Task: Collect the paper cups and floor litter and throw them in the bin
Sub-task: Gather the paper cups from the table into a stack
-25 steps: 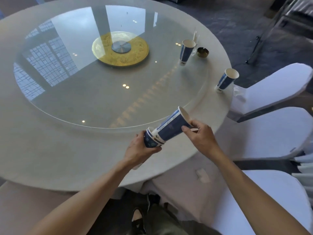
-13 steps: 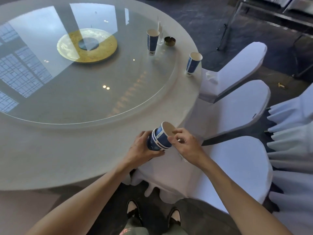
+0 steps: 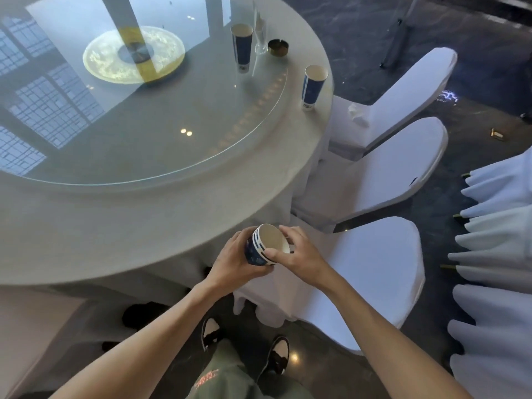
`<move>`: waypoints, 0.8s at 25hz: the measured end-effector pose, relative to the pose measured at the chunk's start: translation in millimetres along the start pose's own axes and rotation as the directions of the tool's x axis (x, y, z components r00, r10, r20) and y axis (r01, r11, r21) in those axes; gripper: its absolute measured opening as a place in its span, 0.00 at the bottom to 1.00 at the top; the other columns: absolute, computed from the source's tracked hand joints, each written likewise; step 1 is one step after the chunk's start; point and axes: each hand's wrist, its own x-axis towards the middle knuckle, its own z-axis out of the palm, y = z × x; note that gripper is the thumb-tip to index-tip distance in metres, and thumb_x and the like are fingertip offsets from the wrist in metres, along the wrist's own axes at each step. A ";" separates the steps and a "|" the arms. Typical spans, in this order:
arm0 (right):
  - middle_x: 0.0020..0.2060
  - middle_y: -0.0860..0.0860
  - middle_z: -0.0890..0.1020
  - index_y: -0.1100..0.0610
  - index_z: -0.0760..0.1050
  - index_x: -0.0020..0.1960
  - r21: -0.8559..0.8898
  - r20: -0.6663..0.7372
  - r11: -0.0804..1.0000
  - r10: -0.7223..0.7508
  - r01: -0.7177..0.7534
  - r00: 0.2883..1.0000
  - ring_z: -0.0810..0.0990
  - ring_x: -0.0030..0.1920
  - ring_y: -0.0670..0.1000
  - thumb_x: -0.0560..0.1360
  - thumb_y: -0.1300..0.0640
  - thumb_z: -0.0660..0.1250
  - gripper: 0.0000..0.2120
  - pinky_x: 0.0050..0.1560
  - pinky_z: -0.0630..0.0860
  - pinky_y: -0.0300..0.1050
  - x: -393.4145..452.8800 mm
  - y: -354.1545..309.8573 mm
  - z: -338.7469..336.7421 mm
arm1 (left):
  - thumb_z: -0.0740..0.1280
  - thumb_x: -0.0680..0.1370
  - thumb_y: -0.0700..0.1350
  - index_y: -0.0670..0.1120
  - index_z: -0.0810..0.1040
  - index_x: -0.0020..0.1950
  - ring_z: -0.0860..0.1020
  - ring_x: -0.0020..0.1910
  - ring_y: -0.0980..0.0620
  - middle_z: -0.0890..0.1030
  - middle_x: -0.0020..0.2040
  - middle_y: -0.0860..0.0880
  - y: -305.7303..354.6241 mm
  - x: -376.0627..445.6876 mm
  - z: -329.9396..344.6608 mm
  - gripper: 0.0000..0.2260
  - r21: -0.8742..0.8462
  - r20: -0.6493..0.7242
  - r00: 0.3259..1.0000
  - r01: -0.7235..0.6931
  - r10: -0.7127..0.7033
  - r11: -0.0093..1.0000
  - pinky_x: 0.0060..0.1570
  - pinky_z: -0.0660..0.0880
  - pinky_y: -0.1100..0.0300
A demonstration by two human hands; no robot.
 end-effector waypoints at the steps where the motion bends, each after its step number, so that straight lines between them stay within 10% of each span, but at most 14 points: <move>1: 0.68 0.47 0.71 0.55 0.67 0.77 -0.001 0.025 1.000 0.027 -0.027 0.999 0.75 0.67 0.48 0.66 0.32 0.71 0.47 0.68 0.76 0.54 2.8 5.1 1.2 | 0.81 0.65 0.56 0.58 0.72 0.72 0.78 0.62 0.58 0.79 0.63 0.60 -3.3 -2.3 6.1 0.37 -0.014 0.001 1.000 0.020 -0.020 1.000 0.63 0.79 0.54; 14: 0.66 0.52 0.77 0.54 0.70 0.76 0.097 0.176 0.912 0.378 -0.398 0.909 0.77 0.64 0.51 0.77 0.42 0.72 0.33 0.66 0.78 0.53 102.0 130.1 24.6 | 0.82 0.66 0.56 0.58 0.71 0.71 0.76 0.64 0.58 0.77 0.63 0.58 -112.2 60.7 99.9 0.36 -0.086 0.136 0.958 0.267 -0.254 0.960 0.64 0.77 0.56; 20: 0.70 0.63 0.71 0.56 0.65 0.79 -0.365 -0.003 0.841 0.427 -0.399 0.904 0.78 0.63 0.65 0.80 0.56 0.66 0.29 0.63 0.76 0.53 194.1 265.3 61.9 | 0.83 0.65 0.53 0.55 0.70 0.73 0.75 0.65 0.55 0.76 0.63 0.57 -177.8 87.7 166.1 0.39 -0.118 0.064 0.918 0.398 -0.393 0.910 0.61 0.74 0.57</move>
